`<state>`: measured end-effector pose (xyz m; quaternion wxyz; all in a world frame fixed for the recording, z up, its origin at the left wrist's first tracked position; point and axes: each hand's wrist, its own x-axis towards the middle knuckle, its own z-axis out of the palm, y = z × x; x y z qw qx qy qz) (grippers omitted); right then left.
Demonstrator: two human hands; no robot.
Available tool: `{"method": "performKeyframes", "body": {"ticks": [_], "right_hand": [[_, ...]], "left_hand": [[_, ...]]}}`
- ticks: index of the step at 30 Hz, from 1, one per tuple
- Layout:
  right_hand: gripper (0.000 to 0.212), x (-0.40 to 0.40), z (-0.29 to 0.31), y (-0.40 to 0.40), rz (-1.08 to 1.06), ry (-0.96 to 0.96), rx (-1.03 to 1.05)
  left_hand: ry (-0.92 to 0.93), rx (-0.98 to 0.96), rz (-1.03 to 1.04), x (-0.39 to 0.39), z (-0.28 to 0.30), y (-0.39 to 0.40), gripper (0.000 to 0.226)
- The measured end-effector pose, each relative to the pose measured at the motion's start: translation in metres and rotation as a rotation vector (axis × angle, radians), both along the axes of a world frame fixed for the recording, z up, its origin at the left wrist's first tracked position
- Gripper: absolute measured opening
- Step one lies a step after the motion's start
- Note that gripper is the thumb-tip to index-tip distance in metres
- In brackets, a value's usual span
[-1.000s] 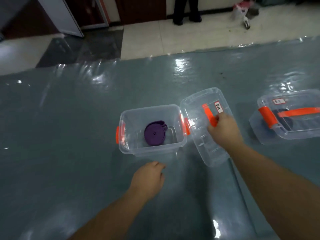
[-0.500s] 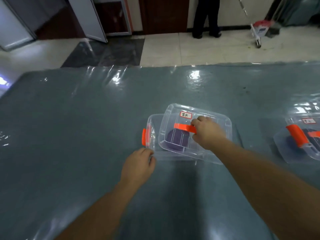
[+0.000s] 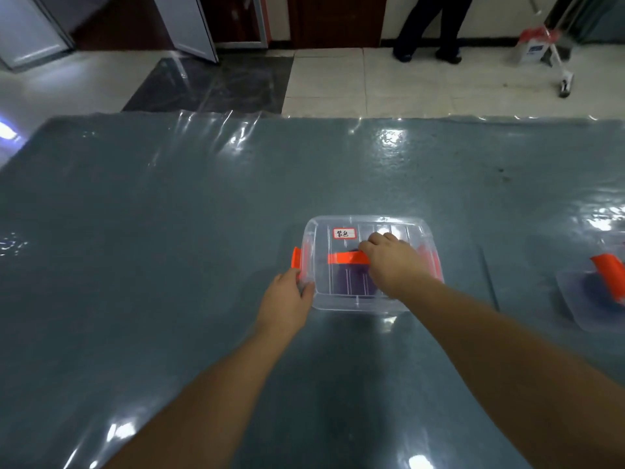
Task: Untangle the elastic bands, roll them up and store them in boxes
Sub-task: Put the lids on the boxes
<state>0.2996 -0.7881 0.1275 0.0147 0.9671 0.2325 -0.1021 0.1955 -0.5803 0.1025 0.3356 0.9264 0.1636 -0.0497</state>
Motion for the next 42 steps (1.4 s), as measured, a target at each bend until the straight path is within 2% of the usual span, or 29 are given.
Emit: {"method": "performKeyframes", "body": {"ticks": [4,8,11,14,18,20,23,25,26,29,35,39,42], "right_hand": [[0.040,-0.010,-0.007,-0.021,-0.160,-0.023,0.126],[0.044,-0.021,-0.023,-0.057,-0.506,-0.118,0.299],[0.045,-0.023,-0.030,-0.076,-0.736,-0.018,0.446],[0.019,-0.024,-0.026,-0.082,-0.826,0.088,0.560],[0.023,-0.021,-0.023,-0.084,-0.823,0.130,0.606],[0.027,-0.021,-0.021,-0.086,-0.839,0.171,0.628],[0.041,-0.019,-0.020,-0.091,-0.901,0.255,0.725],[0.049,-0.018,-0.017,-0.091,-0.970,0.311,0.798],[0.051,-0.016,-0.016,-0.091,-1.001,0.335,0.834],[0.049,-0.013,-0.011,-0.090,-1.031,0.376,0.867],[0.049,-0.009,-0.012,-0.095,-1.084,0.397,0.891],[0.023,-0.007,-0.024,-0.100,-1.114,0.406,0.928],[0.016,-0.004,-0.027,-0.100,-1.098,0.408,0.943]], "left_hand": [[0.010,0.001,0.047,0.009,0.001,-0.003,0.029],[0.022,0.025,0.082,0.014,0.000,-0.007,0.022],[0.049,0.014,0.110,0.019,-0.003,-0.012,0.019],[0.053,-0.041,0.127,0.024,-0.004,-0.016,0.021],[0.040,-0.061,0.206,0.033,-0.013,-0.011,0.026],[0.092,-0.162,0.276,0.036,-0.014,-0.008,0.031],[0.192,-0.471,0.407,0.041,-0.011,-0.011,0.039],[0.198,-0.551,0.439,0.044,-0.011,-0.011,0.036],[0.183,-0.532,0.438,0.045,-0.009,-0.011,0.027],[0.135,-0.417,0.379,0.049,-0.006,-0.009,0.019],[0.108,-0.340,0.308,0.052,-0.004,-0.016,0.031],[0.091,-0.213,0.245,0.052,-0.003,-0.017,0.025],[0.093,-0.135,0.218,0.052,-0.003,-0.021,0.021]]}}
